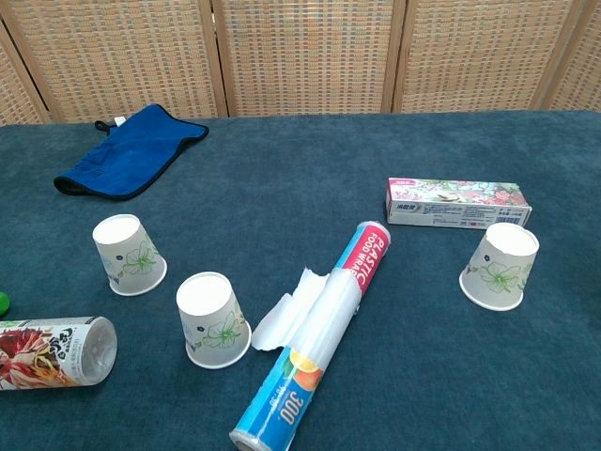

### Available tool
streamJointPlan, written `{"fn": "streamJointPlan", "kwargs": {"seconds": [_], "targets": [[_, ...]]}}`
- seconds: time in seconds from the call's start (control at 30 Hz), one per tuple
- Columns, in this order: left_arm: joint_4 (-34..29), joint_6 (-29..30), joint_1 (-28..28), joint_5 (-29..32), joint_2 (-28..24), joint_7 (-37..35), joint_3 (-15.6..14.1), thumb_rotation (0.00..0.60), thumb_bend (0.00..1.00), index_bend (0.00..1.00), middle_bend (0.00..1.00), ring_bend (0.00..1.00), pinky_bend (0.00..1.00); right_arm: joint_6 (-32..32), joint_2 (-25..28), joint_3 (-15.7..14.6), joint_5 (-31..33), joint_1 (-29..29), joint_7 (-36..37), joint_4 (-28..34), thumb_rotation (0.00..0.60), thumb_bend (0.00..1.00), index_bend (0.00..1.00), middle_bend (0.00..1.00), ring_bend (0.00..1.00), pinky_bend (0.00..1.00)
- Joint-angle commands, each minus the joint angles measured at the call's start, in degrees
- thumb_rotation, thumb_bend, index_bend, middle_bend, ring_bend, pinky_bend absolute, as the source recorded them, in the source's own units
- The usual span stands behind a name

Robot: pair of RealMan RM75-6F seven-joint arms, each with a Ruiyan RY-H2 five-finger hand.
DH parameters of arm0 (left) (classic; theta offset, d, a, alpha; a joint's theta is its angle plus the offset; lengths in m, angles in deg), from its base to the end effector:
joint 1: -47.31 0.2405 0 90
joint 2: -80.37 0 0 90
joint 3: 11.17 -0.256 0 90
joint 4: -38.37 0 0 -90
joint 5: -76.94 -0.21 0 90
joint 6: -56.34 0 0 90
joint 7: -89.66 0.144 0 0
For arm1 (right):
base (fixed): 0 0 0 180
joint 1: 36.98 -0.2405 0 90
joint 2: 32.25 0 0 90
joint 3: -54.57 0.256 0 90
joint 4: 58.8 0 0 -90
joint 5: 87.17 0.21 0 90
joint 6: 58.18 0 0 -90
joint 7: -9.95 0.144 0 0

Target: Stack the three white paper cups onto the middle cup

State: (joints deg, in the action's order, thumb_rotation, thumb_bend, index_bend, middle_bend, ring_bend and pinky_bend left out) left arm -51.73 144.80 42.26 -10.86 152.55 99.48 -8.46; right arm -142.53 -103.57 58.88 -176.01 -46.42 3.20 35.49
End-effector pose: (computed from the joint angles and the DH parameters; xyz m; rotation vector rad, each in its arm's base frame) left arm -0.2972 0.1807 0.1235 -1.4011 -0.7968 -0.9042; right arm -0.2672 -0.2063 0.1169 1.4604 -0.8540 1.0357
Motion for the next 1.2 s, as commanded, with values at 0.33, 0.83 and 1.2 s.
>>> {"fn": "streamJointPlan", "kwargs": {"seconds": [0.33, 0.83, 1.2], "targets": [[0.43, 0.04, -0.15, -0.26, 0.18, -0.54, 0.07, 0.6, 0.0, 0.0, 0.0, 0.0, 0.0, -0.33, -0.5, -0.2, -0.67, 0.04, -0.46, 0.11, 0.6, 0.08, 0.0, 0.0, 0.0, 0.0], [-0.84, -0.79, -1.15, -1.87, -0.62, -2.65, -0.27, 0.6, 0.01, 0.0, 0.0, 0.0, 0.0, 0.24, -0.1, 0.02, 0.14, 0.01, 1.08, -0.21, 0.6, 0.08, 0.0, 0.0, 0.0, 0.0], [-4.74, -12.51, -9.79, 1.42, -4.23, -0.2, 3.92, 0.6, 0.09, 0.18, 0.0, 0.0, 0.0, 0.15, -0.45, -0.3, 0.42, 0.07, 1.84, -0.46, 0.6, 0.08, 0.0, 0.0, 0.0, 0.0]]}}
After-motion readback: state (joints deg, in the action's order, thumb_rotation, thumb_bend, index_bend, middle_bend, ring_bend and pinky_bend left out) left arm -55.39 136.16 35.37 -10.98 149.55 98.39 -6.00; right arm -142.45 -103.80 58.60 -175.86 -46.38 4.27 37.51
